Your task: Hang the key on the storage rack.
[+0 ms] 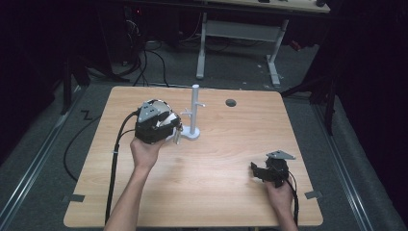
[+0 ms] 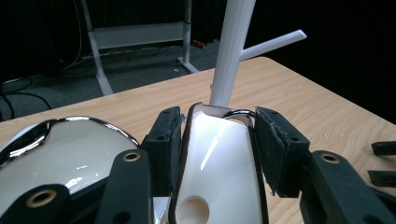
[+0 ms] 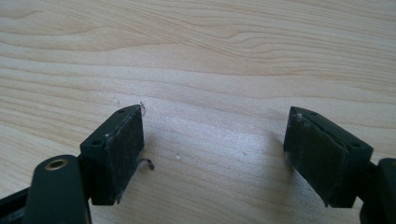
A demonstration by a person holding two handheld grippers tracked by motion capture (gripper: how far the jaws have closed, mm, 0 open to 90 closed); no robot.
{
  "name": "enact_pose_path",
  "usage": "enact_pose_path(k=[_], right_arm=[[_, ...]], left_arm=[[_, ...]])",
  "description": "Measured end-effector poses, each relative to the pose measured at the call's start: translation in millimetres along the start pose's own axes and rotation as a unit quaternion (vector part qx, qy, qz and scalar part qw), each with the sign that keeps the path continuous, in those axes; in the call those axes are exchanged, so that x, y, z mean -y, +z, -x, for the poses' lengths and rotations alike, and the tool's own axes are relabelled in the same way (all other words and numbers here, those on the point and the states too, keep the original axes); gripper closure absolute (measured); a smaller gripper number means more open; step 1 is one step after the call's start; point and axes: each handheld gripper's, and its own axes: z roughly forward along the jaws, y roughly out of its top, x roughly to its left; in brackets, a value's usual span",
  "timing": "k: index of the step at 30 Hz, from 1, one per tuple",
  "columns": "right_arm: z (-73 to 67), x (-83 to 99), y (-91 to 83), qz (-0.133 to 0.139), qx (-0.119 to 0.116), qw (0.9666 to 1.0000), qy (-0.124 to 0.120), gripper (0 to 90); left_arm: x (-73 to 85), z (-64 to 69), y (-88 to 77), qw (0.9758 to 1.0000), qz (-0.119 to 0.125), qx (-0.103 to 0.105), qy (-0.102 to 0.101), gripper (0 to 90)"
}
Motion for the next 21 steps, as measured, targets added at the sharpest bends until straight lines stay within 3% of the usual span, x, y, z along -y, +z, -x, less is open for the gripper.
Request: enact_pose_path(k=[13,21], right_arm=[[0.0,0.0,0.0,0.0,0.0,1.0,0.0,20.3],[-0.1,0.0,-0.1,0.0,0.0,1.0,0.0,20.4]], left_arm=[[-17.7,-5.9,8.1,0.9999,0.009,-0.012,-0.001,52.8],[-19.8,-8.5,15.5,0.9998,0.007,-0.019,-0.003,52.9]])
